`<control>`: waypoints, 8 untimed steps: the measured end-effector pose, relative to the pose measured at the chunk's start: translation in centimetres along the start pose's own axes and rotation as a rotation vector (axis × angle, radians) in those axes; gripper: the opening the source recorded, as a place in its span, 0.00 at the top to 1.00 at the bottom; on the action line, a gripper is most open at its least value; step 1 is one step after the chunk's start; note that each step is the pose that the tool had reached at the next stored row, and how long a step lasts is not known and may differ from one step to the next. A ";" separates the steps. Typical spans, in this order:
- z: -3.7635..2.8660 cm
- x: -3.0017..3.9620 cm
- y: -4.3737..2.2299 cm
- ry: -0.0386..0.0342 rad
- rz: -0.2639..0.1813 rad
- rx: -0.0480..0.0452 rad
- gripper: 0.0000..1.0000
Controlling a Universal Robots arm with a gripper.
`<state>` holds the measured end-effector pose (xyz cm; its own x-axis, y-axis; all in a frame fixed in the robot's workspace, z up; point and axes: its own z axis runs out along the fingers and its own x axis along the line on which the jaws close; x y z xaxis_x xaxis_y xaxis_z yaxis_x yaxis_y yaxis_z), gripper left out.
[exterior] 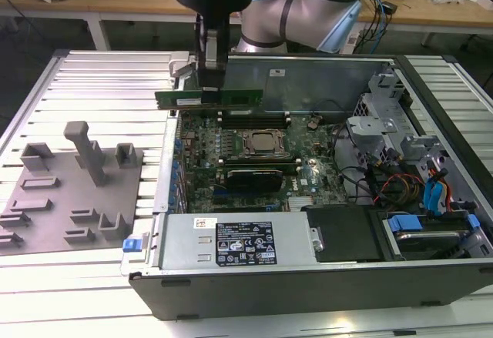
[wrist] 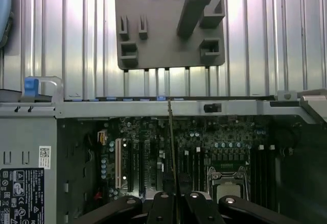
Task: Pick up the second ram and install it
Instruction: 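Pick up the second ram and move it above second insertion slot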
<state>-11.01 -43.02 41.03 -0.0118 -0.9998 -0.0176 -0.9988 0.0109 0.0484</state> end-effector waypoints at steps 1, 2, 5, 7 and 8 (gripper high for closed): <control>-0.02 -0.01 -0.49 0.0000 0.000 -0.0003 0.86; -0.03 -0.02 -0.69 0.0001 0.000 -0.0005 0.86; -0.06 -0.04 -1.38 0.0002 0.000 -0.0012 0.86; -0.06 -0.04 -1.52 0.0001 0.000 -0.0015 0.86; -0.07 -0.05 -1.59 0.0001 0.000 -0.0020 0.86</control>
<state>-9.42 -42.99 41.02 -0.0119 -0.9998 -0.0175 -0.9987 0.0110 0.0504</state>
